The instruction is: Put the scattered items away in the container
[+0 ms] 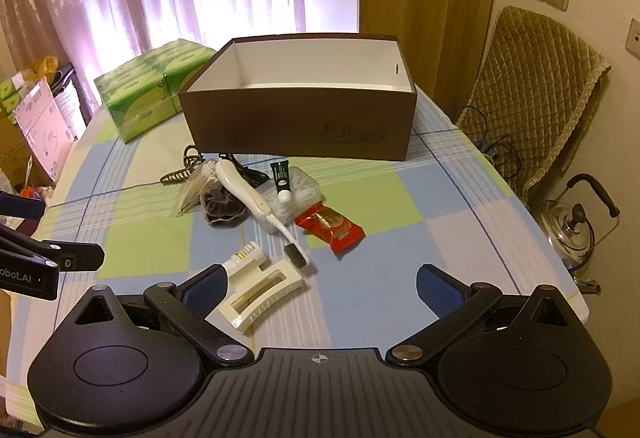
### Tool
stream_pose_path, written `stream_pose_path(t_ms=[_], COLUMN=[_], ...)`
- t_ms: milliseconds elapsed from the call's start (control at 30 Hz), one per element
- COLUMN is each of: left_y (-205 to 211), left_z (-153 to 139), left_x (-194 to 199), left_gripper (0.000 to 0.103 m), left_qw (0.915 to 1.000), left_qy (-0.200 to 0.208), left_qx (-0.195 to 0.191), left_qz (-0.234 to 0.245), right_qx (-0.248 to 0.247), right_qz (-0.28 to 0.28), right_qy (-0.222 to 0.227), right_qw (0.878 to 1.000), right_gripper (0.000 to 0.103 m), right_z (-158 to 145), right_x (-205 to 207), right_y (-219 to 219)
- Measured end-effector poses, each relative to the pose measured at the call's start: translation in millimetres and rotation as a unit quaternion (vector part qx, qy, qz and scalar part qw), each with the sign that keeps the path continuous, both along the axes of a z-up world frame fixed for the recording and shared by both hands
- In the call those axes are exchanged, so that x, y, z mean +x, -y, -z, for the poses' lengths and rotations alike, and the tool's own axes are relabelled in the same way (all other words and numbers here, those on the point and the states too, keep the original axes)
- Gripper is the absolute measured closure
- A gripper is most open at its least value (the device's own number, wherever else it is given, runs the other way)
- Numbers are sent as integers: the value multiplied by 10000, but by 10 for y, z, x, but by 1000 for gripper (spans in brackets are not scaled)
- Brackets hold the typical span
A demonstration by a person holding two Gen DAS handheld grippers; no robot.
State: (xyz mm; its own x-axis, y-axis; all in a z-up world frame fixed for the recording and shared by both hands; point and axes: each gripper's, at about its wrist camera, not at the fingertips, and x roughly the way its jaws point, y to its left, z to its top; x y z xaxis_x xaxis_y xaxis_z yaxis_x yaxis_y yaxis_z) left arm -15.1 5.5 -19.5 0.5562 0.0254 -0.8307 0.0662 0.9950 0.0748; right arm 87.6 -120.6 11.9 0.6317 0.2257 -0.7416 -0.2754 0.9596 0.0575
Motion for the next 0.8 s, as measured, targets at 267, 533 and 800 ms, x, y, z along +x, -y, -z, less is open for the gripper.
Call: stream_pose_path(t_ms=[267,533,800], left_y=[-5,-7,39], left_z=[11,36,103], left_x=[1,9,139], left_gripper=[1,1,1], left_qw=[10000,9997,9990], left_qy=[-17,-70,-134], left_qx=[18,18,-146], left_qz=[-40,-241,-403], right_qx=[4,68,123], right_qz=[-63,-199,-362], right_qy=[-37,-112,-136], right_qw=[10000,9997,9992], right_gripper=[0,0,0], right_z=[23,85,124], right_x=[26,98,222], right_y=[-19,8,136])
